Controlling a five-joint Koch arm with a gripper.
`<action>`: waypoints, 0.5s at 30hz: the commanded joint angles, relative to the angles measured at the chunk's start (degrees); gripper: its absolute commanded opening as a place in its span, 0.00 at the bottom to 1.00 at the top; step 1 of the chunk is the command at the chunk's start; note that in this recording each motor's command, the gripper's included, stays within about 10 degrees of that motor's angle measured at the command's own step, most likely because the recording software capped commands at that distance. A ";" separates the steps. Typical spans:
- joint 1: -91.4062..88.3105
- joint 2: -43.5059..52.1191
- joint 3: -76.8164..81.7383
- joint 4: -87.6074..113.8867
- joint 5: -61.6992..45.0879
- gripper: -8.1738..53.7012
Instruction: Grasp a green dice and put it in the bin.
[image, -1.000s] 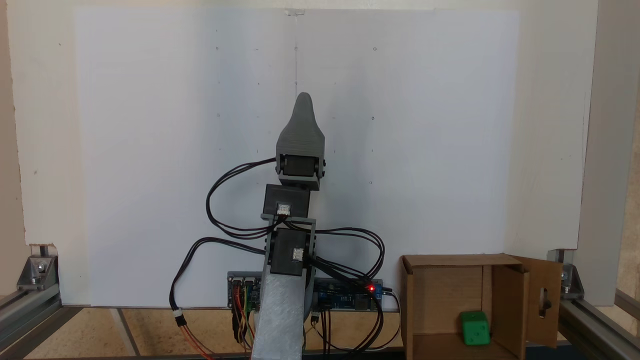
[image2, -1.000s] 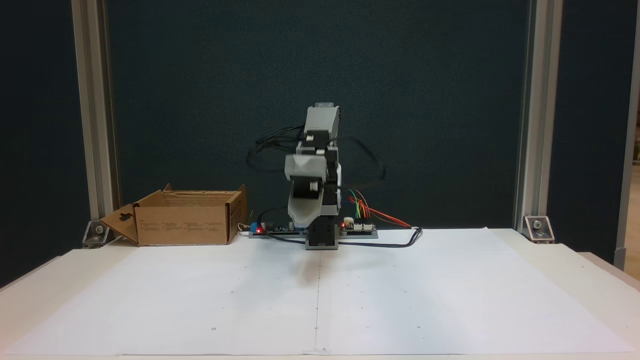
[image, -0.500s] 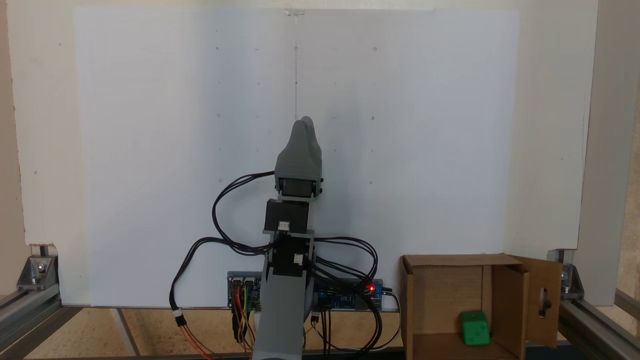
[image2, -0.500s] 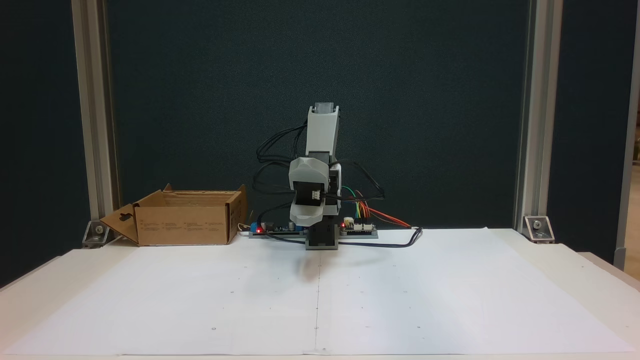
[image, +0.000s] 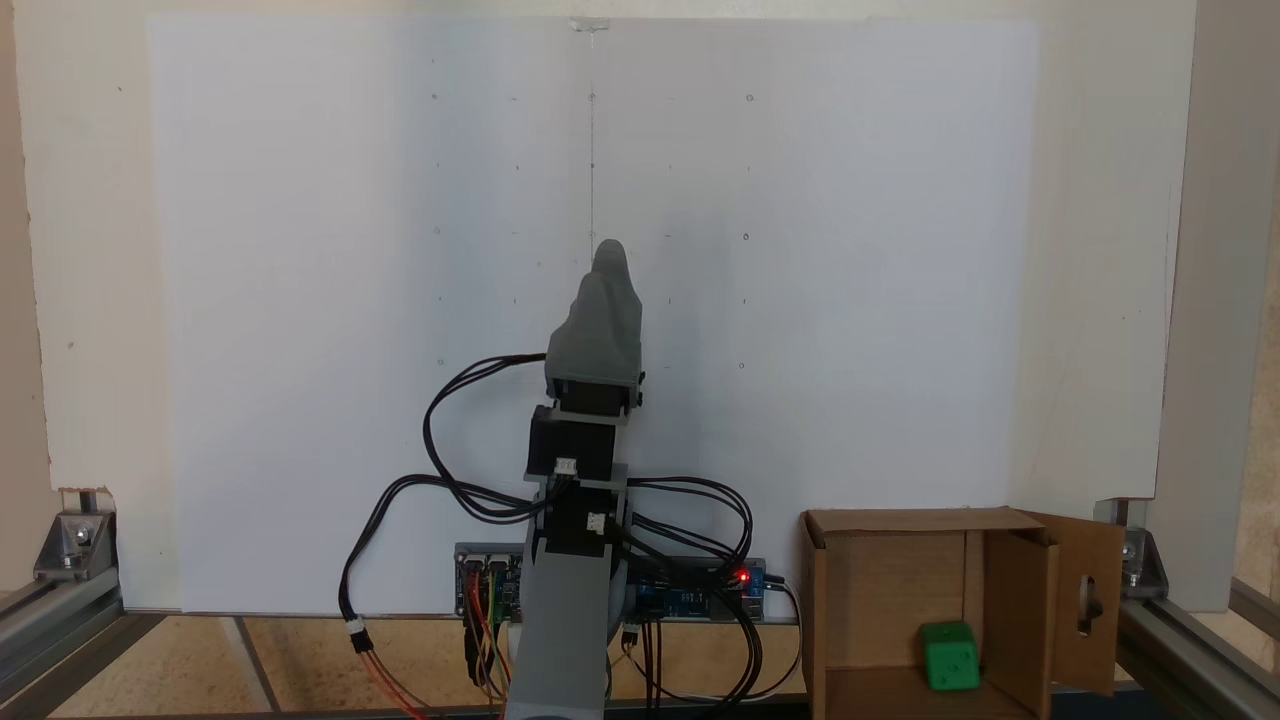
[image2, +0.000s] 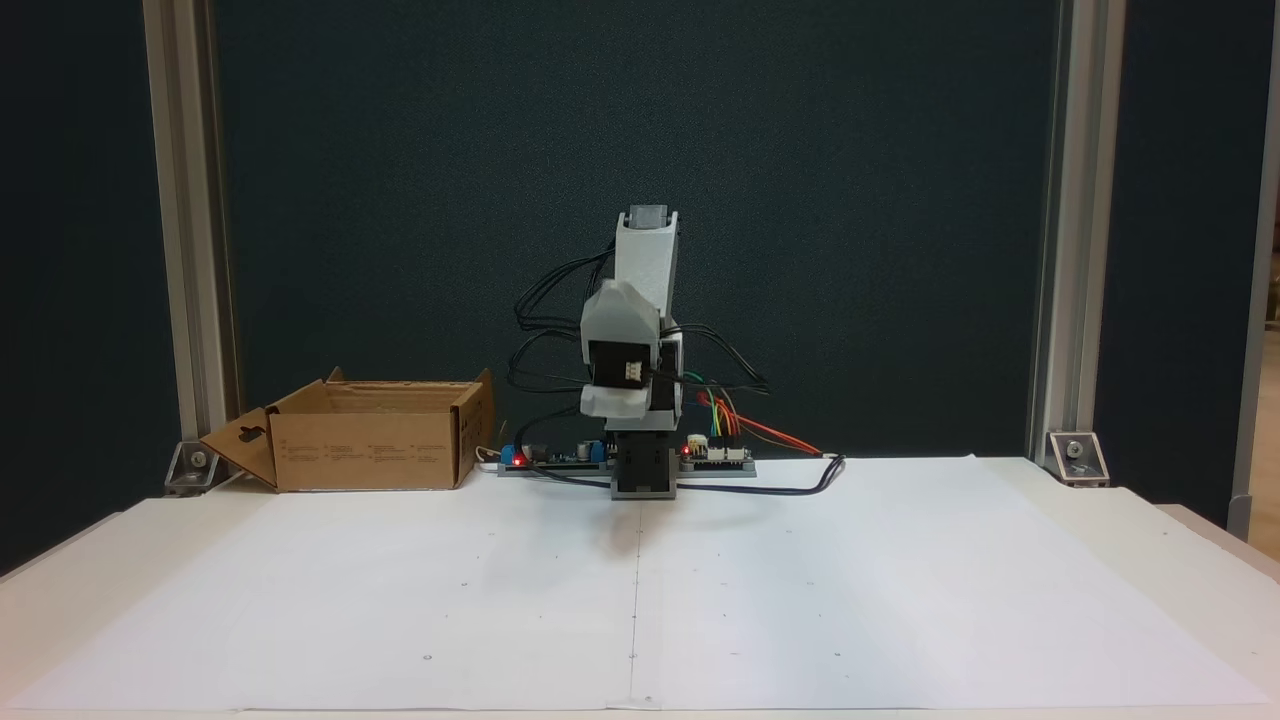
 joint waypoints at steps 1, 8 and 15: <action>0.09 6.42 2.81 -3.43 0.53 0.84; 0.44 6.33 2.81 -2.81 4.75 0.85; 0.35 6.24 2.81 -2.72 4.66 0.85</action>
